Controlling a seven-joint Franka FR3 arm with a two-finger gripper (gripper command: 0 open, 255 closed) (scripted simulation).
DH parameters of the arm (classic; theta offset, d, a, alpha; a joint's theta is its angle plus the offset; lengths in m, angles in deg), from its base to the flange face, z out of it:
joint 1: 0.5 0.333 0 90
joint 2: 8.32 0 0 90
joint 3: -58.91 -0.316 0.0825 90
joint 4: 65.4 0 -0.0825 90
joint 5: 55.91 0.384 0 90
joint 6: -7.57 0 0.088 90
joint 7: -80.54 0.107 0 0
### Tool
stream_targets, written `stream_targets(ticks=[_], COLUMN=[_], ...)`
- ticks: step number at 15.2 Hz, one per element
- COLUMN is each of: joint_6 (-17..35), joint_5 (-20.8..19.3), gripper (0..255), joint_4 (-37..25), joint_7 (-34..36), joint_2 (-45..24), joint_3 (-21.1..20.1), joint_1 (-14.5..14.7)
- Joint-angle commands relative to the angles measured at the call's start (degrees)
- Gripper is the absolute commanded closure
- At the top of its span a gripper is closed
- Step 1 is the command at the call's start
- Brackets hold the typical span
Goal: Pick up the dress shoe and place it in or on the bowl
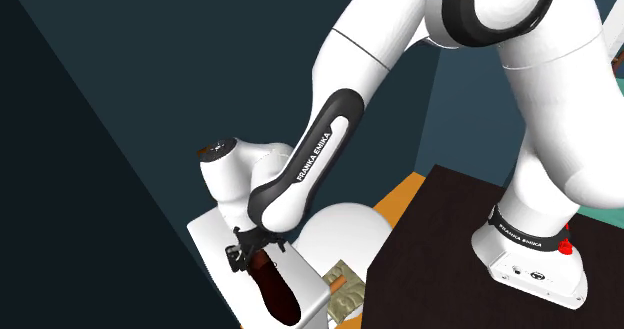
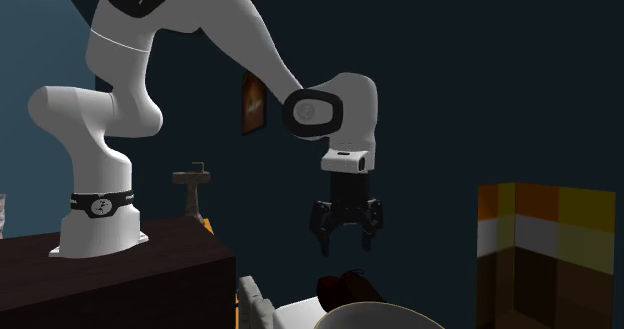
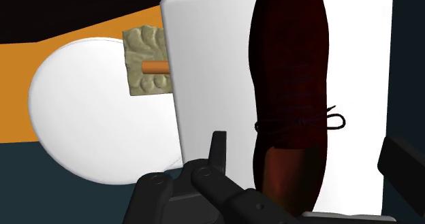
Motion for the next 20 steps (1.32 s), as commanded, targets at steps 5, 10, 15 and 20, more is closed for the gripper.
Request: stream_targets(ticks=[5,10,15,20], joint_6=[1.9,3.68,3.68,3.65], joint_5=[-1.66,-2.5,-2.5,-2.49], gripper=[0,0,0,255], joint_4=[-2.67,-2.97,-2.97,-3.0], joint_7=[1.58,2.11,2.11,2.11], joint_2=[-4.78,-6.87,-6.87,-6.87], joint_3=[1.54,2.36,2.36,2.35], joint_1=[1.97,2.63,2.63,2.63])
